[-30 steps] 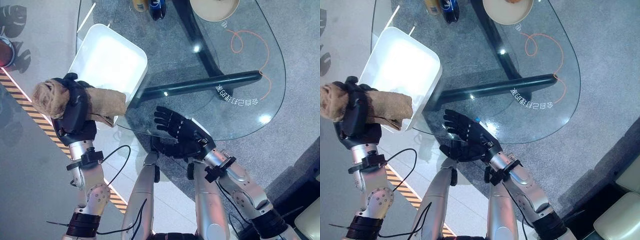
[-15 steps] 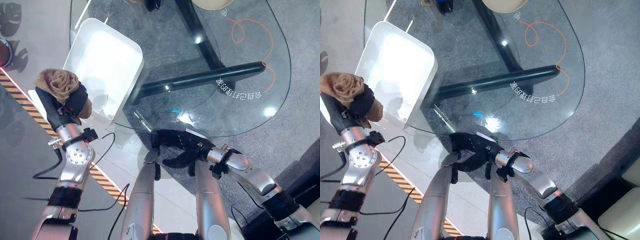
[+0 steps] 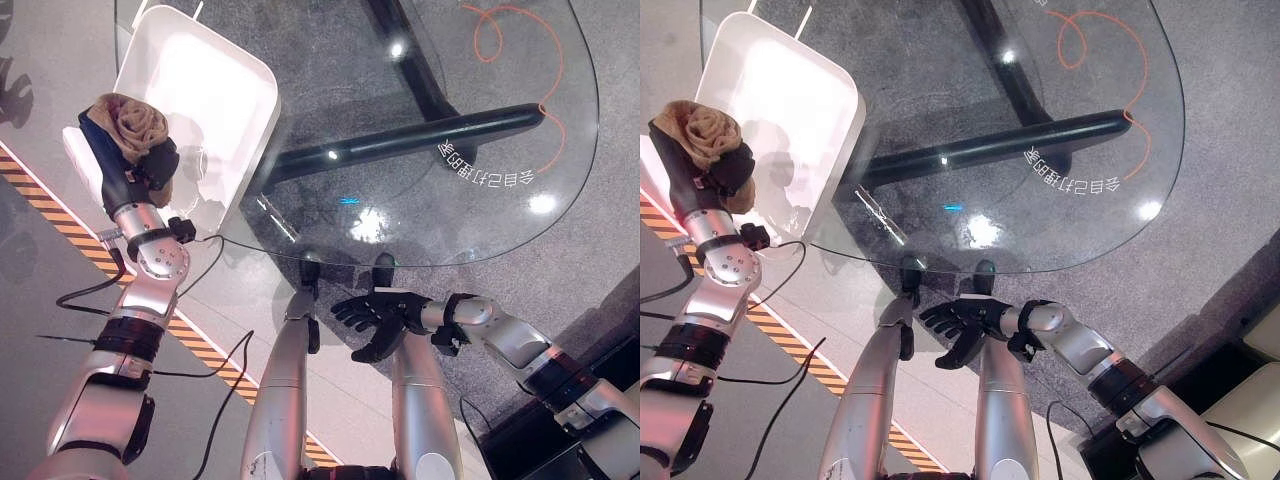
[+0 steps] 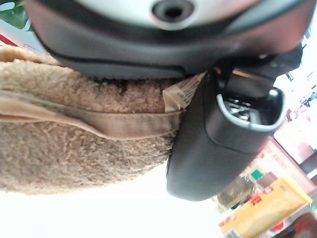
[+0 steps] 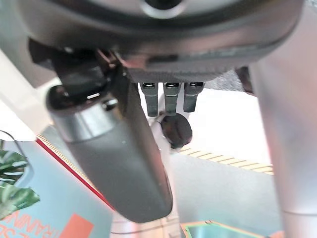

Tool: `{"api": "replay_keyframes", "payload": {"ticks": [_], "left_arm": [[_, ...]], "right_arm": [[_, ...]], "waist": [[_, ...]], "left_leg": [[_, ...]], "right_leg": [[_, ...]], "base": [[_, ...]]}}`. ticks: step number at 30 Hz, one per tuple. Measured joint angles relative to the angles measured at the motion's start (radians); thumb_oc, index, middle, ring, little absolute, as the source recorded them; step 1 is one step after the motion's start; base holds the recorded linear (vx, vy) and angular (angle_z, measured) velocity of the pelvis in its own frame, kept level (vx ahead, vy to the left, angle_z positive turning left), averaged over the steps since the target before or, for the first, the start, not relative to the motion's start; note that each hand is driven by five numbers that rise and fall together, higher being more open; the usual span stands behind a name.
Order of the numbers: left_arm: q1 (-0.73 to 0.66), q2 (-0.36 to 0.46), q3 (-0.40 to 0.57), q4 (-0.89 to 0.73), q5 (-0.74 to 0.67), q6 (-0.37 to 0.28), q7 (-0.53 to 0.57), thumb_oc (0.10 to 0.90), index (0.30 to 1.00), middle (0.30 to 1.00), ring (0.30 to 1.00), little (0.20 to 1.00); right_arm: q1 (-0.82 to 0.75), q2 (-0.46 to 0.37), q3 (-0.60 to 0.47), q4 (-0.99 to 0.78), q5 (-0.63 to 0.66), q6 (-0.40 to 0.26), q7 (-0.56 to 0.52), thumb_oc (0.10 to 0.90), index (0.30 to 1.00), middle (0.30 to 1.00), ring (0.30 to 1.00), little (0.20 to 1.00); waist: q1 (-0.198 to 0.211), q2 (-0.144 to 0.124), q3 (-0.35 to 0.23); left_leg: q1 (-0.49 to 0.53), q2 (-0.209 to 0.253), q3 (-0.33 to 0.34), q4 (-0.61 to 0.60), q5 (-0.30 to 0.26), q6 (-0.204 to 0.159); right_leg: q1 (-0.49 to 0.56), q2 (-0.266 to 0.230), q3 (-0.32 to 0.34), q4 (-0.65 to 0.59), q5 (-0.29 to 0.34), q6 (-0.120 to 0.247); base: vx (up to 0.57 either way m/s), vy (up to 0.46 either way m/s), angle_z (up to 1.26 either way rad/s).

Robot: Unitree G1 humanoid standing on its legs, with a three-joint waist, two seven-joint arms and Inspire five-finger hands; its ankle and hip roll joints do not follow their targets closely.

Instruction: Wipe the table with a cloth and put it in the basket.

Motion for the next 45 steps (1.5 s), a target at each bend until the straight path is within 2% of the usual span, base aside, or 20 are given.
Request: {"api": "replay_keyframes", "payload": {"ticks": [7,12,13,14,15,16,17,18,26,33,45], "left_arm": [[-0.089,0.001,-0.065,0.064,0.0,0.063,-0.01,0.1,0.3,0.3,0.3,0.2],[-0.138,0.001,-0.086,0.122,0.0,0.103,-0.053,0.1,0.3,0.3,0.3,0.2],[-0.152,0.003,-0.104,0.144,-0.001,0.116,-0.056,0.127,0.324,0.324,0.324,0.227],[-0.168,0.002,-0.121,0.163,-0.001,0.135,-0.06,0.303,0.474,0.474,0.474,0.403],[-0.174,0.003,-0.13,0.172,-0.001,0.144,-0.061,0.303,0.474,0.474,0.474,0.403],[-0.189,0.003,-0.147,0.183,-0.002,0.163,-0.065,0.501,0.644,0.644,0.644,0.601],[-0.196,0.003,-0.153,0.185,-0.002,0.173,-0.073,0.501,0.644,0.644,0.644,0.601],[-0.202,0.002,-0.153,0.186,-0.003,0.176,-0.081,0.8,0.9,0.9,0.9,0.9],[-0.243,0.01,-0.153,0.212,-0.007,0.211,-0.09,0.8,0.9,0.9,0.9,0.9],[-0.253,0.047,-0.15,0.237,-0.036,0.211,-0.07,0.8,0.9,0.9,0.9,0.9],[-0.262,0.056,-0.14,0.235,-0.042,0.209,-0.007,0.8,0.9,0.9,0.9,0.9]], "right_arm": [[-0.022,0.005,0.01,0.011,-0.004,-0.001,0.002,0.8,0.9,0.9,0.9,0.9],[-0.044,0.006,0.015,0.014,-0.003,-0.001,0.002,0.8,0.9,0.9,0.9,0.9],[-0.05,0.006,0.016,0.015,-0.002,-0.001,0.002,0.8,0.9,0.9,0.9,0.9],[-0.055,0.007,0.015,0.017,-0.002,-0.001,0.002,0.8,0.9,0.9,0.9,0.9],[-0.057,0.009,0.016,0.019,0.001,-0.001,0.002,0.8,0.9,0.9,0.9,0.9],[-0.06,0.009,0.016,0.023,0.006,-0.001,0.002,0.8,0.9,0.9,0.9,0.9],[-0.062,0.009,0.016,0.028,0.008,-0.001,0.002,0.8,0.9,0.9,0.9,0.9],[-0.065,0.009,0.016,0.038,0.019,-0.001,0.002,0.8,0.9,0.9,0.9,0.9],[-0.082,0.008,0.021,0.054,0.038,-0.014,0.002,0.8,0.9,0.9,0.9,0.9],[-0.081,0.009,0.021,0.054,0.042,-0.023,0.002,0.8,0.9,0.9,0.9,0.9],[-0.076,0.009,0.026,0.053,0.043,-0.026,0.001,0.8,0.9,0.9,0.9,0.9]], "waist": [[-0.027,-0.003,0.0],[-0.046,-0.017,0.0],[-0.049,-0.019,0.0],[-0.054,-0.025,0.0],[-0.054,-0.029,0.0],[-0.057,-0.033,0.0],[-0.058,-0.035,-0.001],[-0.06,-0.037,-0.001],[-0.07,-0.038,-0.001],[-0.074,-0.038,-0.001],[-0.061,-0.038,-0.001]], "left_leg": [[-0.04,0.001,0.0,0.019,-0.001,0.001],[-0.072,0.004,0.003,0.027,-0.001,0.002],[-0.079,0.006,0.003,0.03,-0.001,0.002],[-0.083,0.006,0.005,0.03,-0.001,0.002],[-0.084,0.006,0.006,0.03,-0.001,0.002],[-0.086,0.007,0.008,0.03,-0.001,0.002],[-0.087,0.007,0.008,0.03,-0.001,0.002],[-0.089,0.008,0.008,0.029,-0.001,0.002],[-0.1,0.01,0.013,0.029,-0.001,0.002],[-0.097,0.011,0.013,0.029,0.0,0.001],[-0.075,0.011,0.001,0.02,0.01,-0.008]], "right_leg": [[-0.032,0.002,0.002,0.001,0.011,0.002],[-0.064,0.007,0.009,0.0,0.02,0.002],[-0.069,0.008,0.008,0.0,0.021,0.002],[-0.074,0.009,0.011,-0.001,0.023,0.002],[-0.075,0.01,0.012,-0.001,0.024,0.002],[-0.078,0.01,0.012,-0.002,0.024,0.002],[-0.079,0.011,0.013,-0.003,0.025,0.002],[-0.08,0.012,0.013,-0.006,0.027,0.002],[-0.088,0.015,0.017,-0.019,0.035,0.006],[-0.087,0.015,0.014,-0.015,0.036,0.004],[-0.065,0.014,0.006,-0.013,0.037,0.002]], "base": [[0.01,0.023,-0.02],[0.0,0.019,-0.04],[0.01,0.031,-0.04],[0.01,0.027,-0.04],[0.01,0.017,-0.05],[0.01,0.015,-0.03],[0.0,0.0,0.0],[0.0,0.014,-0.04],[0.0,0.002,-0.01],[0.0,-0.004,0.0],[-0.02,-0.036,0.02]]}}
